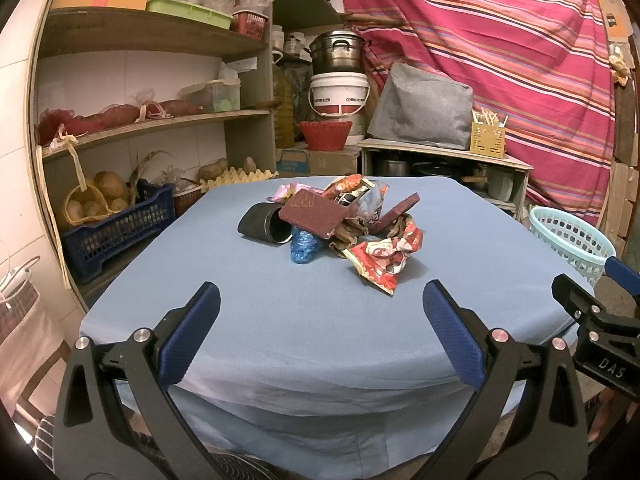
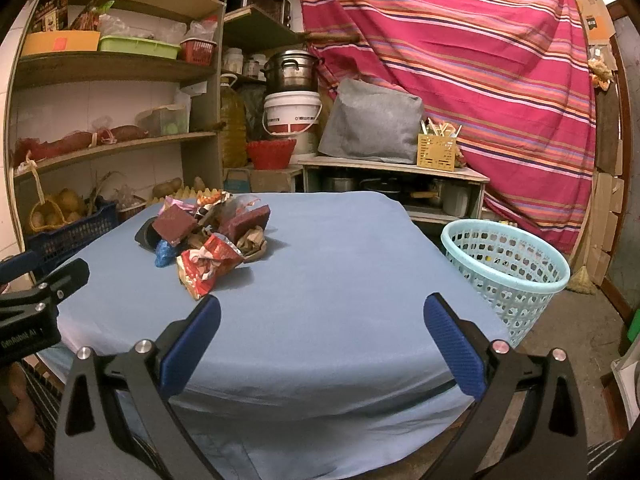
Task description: Collect trash
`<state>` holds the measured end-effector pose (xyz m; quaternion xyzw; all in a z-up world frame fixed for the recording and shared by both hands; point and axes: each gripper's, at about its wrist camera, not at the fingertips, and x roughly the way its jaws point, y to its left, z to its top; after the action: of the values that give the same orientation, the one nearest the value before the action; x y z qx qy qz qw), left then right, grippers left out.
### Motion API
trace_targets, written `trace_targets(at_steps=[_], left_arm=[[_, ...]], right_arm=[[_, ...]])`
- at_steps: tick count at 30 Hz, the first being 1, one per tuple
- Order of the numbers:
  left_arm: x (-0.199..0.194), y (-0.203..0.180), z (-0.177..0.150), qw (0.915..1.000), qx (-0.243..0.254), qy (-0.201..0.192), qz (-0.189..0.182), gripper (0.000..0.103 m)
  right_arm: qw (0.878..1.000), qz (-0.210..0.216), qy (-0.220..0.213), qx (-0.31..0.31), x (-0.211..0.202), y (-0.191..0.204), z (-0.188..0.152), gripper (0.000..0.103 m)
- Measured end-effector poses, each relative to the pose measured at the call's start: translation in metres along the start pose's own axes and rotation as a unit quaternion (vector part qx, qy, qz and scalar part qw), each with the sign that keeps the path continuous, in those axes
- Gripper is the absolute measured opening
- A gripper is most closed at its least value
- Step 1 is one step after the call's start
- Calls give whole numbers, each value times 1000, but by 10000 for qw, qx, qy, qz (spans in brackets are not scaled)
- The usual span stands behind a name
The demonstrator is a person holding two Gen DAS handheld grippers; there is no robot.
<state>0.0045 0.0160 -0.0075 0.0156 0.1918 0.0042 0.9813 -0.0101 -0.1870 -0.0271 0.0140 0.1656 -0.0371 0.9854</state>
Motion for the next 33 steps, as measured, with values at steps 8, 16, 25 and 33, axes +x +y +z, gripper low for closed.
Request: trace_targets(at_steps=[8, 16, 25, 33], left_arm=[[3, 2, -3, 10000, 1, 28, 11, 98], [10, 4, -4, 9999, -28, 104, 76, 98], [18, 15, 5, 9995, -207, 245, 58, 98], [28, 24, 17, 9991, -270, 310, 127, 98]], right_arm=[[10000, -5, 4, 0, 1, -1, 0, 99], [9999, -74, 95, 46, 9, -10, 2, 99], [9998, -146, 137, 29, 16, -9, 15, 99], [9996, -195, 218, 12, 31, -5, 25, 99]])
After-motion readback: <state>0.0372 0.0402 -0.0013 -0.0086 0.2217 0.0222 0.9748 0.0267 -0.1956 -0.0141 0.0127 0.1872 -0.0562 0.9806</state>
